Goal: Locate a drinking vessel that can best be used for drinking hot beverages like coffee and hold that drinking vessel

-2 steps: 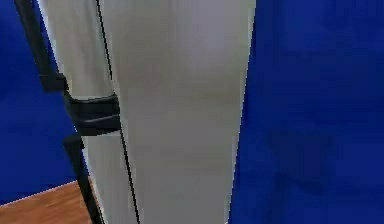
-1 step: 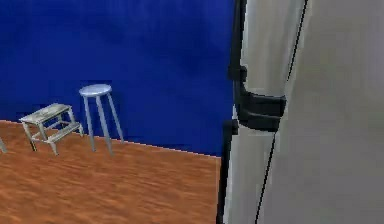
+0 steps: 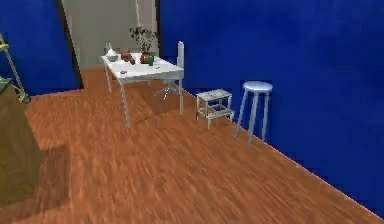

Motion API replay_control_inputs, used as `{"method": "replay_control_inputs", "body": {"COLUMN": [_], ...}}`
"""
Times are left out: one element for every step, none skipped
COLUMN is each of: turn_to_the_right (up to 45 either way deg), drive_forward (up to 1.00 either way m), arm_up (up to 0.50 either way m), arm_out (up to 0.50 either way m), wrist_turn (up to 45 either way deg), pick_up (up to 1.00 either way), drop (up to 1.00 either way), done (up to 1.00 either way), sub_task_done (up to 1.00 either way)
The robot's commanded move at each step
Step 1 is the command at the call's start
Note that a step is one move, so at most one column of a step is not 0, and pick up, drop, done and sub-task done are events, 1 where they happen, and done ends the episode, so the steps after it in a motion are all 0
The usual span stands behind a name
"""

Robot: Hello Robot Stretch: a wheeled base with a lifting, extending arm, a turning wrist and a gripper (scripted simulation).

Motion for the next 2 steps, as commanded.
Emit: {"method": "replay_control_inputs", "body": {"turn_to_the_right": [-21.0,0.0], "drive_forward": [0.0,0.1], "arm_up": [0.0,0.0], "arm_out": [0.0,0.0], "wrist_turn": [0.0,0.0], "pick_up": [0.0,0.0], "drop": [0.0,0.0], "done": [0.0,0.0], "sub_task_done": [0.0,0.0]}}
